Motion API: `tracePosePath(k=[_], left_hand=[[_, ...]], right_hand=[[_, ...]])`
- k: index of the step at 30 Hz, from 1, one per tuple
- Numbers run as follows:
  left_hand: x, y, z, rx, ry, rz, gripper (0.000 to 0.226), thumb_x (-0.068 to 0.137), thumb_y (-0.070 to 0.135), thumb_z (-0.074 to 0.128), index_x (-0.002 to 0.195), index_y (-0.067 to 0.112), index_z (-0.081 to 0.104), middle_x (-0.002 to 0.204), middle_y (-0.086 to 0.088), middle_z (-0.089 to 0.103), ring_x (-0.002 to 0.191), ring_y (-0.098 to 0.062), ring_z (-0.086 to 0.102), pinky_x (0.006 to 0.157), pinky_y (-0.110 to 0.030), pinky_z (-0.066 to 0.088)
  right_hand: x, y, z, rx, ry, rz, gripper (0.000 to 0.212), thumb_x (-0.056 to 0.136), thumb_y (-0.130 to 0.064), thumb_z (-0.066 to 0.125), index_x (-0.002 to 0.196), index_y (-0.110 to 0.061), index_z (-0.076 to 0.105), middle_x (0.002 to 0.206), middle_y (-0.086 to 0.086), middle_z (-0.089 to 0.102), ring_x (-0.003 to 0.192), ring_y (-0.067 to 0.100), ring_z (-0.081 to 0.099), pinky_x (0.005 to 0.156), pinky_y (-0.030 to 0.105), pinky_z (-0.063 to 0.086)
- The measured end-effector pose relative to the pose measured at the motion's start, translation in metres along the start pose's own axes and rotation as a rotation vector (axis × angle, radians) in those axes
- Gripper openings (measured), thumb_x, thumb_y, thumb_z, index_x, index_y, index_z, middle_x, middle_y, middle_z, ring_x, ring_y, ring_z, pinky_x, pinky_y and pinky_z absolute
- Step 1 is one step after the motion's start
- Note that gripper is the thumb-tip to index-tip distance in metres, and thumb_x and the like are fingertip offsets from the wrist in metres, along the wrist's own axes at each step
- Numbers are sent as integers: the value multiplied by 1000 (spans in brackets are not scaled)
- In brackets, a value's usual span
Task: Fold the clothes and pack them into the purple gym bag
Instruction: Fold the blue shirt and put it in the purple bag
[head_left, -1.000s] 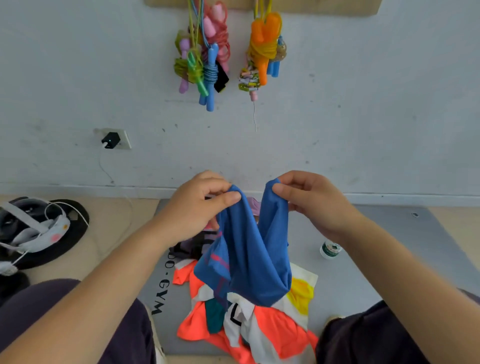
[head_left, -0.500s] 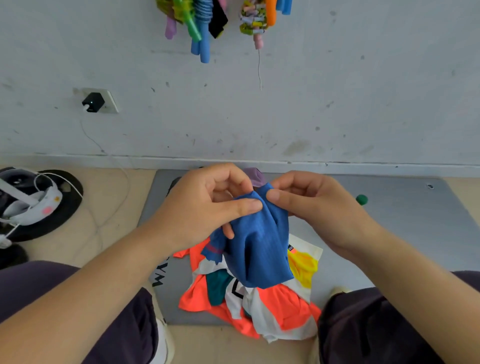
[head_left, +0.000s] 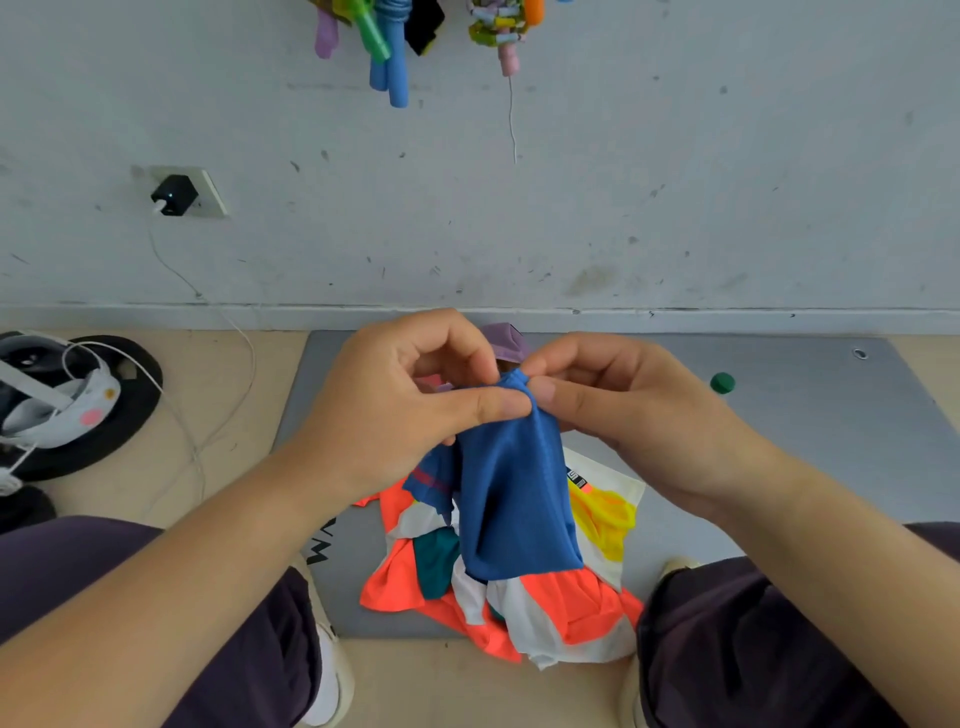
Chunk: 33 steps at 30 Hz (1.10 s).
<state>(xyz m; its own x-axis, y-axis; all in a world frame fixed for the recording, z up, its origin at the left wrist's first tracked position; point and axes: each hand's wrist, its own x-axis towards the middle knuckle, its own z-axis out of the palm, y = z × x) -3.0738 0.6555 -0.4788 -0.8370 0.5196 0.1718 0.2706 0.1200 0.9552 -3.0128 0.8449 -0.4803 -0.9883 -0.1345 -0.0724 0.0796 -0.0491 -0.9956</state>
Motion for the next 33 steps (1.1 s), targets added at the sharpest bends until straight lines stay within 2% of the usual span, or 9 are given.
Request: tracePosePath(k=[5,7,12,15,19,23,26,30,33], left_hand=[[-2,1,-1,1,-10,70,23,65,34,80,84,29,68,91,8,72,88,-11,68,65,-24,55],[-3,1,-2,-12,-10,76,19,65,35,79,80,29,69,90,7,71,89,-15,68,65,-21,53],[-3,0,-4,-10,2,50,18,69,26,81,78,22,65,89,-4,69,78,-34,66,55,-39,55],[0,0,-9,-90,29,12,12,73,17,74,80,15,64,90,-11,68,73,-23,65,53,-31,51],[1,1,-14,-118,47,-3,15,72,23,78,79,21,64,83,-6,68,64,-26,62,50,-30,52],[6,0,-25,-154,124,-2,16,75,23,76,80,24,61,75,2,67,60,-21,62,51,-32,56],[13,0,-39,-139,183,-15,15,77,23,74,79,29,60,71,7,66,60,-16,61,52,-30,57],[19,-7,-57,-45,211,-25,19,80,11,75,80,24,61,72,1,62,65,-12,57,52,-26,55],[21,-15,-63,10,233,-65,18,85,4,72,83,18,60,70,0,67,64,-16,59,54,-27,56]], right_hand=[[-2,0,2,32,-18,-10,17,84,-22,66,97,-11,72,94,13,69,89,33,57,86,53,41],[-2,1,3,39,-17,-3,17,84,-21,65,96,-11,72,95,16,67,89,35,55,87,55,39],[-1,3,9,33,29,-23,19,82,-25,67,97,-14,68,91,12,68,85,26,58,84,42,45],[-1,5,13,-105,90,-191,27,78,-11,76,94,-13,53,83,4,64,79,16,59,78,29,50],[0,16,16,-457,108,-315,21,78,-4,76,89,-12,60,86,-3,62,81,14,59,81,24,49],[5,29,4,-766,9,-129,15,79,-10,75,87,-18,64,82,-1,63,79,17,57,77,30,47],[13,33,-10,-1028,-8,-27,11,83,-16,72,86,-6,68,81,5,62,80,23,57,79,33,43],[20,14,-36,-978,178,-10,9,86,-18,70,79,-15,70,83,3,65,84,22,59,79,30,43],[18,-1,-53,-867,312,-34,18,84,-23,74,70,-32,65,80,-10,66,81,9,60,73,11,41]])
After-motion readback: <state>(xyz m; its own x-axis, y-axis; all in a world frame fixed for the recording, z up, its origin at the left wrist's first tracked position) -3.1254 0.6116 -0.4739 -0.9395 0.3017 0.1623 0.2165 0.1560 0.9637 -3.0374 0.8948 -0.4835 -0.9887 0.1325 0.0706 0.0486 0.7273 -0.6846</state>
